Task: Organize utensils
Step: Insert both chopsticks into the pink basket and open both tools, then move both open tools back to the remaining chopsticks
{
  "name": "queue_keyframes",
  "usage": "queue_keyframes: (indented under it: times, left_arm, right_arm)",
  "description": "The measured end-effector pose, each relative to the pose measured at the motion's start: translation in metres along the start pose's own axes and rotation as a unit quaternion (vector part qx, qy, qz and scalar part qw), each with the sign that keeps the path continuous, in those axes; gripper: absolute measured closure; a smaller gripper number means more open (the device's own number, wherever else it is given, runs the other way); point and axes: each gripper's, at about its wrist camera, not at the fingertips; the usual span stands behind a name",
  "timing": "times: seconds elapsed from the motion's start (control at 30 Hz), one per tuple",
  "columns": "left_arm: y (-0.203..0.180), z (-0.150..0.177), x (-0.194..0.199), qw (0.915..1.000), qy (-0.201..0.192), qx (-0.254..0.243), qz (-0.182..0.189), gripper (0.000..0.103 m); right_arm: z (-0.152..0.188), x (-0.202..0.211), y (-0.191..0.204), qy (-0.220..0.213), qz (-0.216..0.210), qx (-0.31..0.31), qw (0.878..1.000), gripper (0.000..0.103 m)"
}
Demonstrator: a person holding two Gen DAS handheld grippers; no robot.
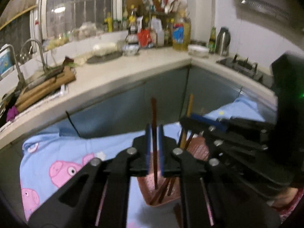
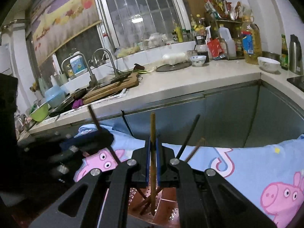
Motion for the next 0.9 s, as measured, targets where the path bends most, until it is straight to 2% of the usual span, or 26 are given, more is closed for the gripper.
queue_keyframes:
  times: [0.03, 0.07, 0.13, 0.23, 0.27, 0.3, 0.43, 0.47, 0.5, 0.57, 0.6, 0.67, 0.77, 0.83, 0.9]
  left_arm:
    - [0.0, 0.001, -0.003, 1.0, 0.004, 0.002, -0.003, 0.077]
    - [0.001, 0.002, -0.004, 0.9999, 0.004, 0.005, -0.01, 0.07]
    - [0.004, 0.001, 0.003, 0.9997, -0.009, 0.014, -0.016, 0.062]
    - [0.009, -0.003, 0.021, 0.9989, -0.032, 0.026, -0.022, 0.062]
    - [0.011, -0.003, 0.03, 0.9983, -0.042, 0.031, -0.027, 0.062]
    - [0.012, -0.003, 0.039, 0.9977, -0.05, 0.035, -0.029, 0.062]
    - [0.015, 0.012, 0.074, 0.9956, -0.077, 0.05, -0.018, 0.062]
    - [0.014, 0.024, 0.085, 0.9951, -0.083, 0.052, -0.013, 0.062]
    - [0.013, 0.034, 0.092, 0.995, -0.085, 0.052, -0.008, 0.062]
    - [0.011, 0.06, 0.103, 0.9953, -0.08, 0.054, 0.007, 0.062]
    - [0.01, 0.08, 0.104, 0.996, -0.066, 0.057, 0.016, 0.062]
    - [0.006, 0.115, 0.099, 0.9973, -0.031, 0.059, 0.031, 0.062]
    - [-0.006, 0.172, 0.083, 0.9967, 0.038, 0.055, 0.047, 0.062]
    - [-0.018, 0.207, 0.074, 0.9936, 0.078, 0.055, 0.06, 0.062]
    - [-0.029, 0.232, 0.071, 0.9898, 0.108, 0.052, 0.076, 0.062]
  right_arm:
    - [0.0, 0.002, 0.0, -0.007, 0.002, -0.003, 1.0, 0.103]
    - [-0.001, 0.006, -0.001, -0.017, 0.007, -0.008, 1.0, 0.103]
    - [-0.005, 0.016, -0.005, -0.037, 0.006, -0.016, 0.999, 0.103]
    - [-0.008, 0.044, -0.006, -0.079, 0.001, -0.022, 0.997, 0.103]
    - [-0.008, 0.051, -0.006, -0.091, 0.003, -0.023, 0.996, 0.087]
    - [-0.008, 0.064, -0.005, -0.11, 0.005, -0.023, 0.994, 0.077]
    - [0.0, 0.102, 0.002, -0.138, -0.004, -0.02, 0.99, 0.073]
    - [0.006, 0.112, 0.003, -0.145, -0.009, -0.023, 0.989, 0.068]
    - [0.018, 0.126, 0.005, -0.155, -0.017, -0.029, 0.987, 0.054]
    - [0.044, 0.149, 0.008, -0.177, -0.011, -0.043, 0.983, 0.034]
    - [0.064, 0.162, 0.007, -0.193, -0.008, -0.055, 0.98, 0.034]
    - [0.094, 0.171, 0.003, -0.178, -0.014, -0.071, 0.981, 0.034]
    - [0.145, 0.163, -0.005, -0.102, 0.003, -0.099, 0.99, 0.034]
    - [0.184, 0.155, -0.007, -0.048, 0.026, -0.113, 0.992, 0.039]
    - [0.212, 0.147, 0.0, -0.01, 0.053, -0.102, 0.993, 0.059]
Point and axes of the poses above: each gripper's, at about its wrist camera, not at the fingertips, and x roughly against the way its jaws point, y to its left, z to its underside, and after that the axes turned 1 degree about -z, right-handed
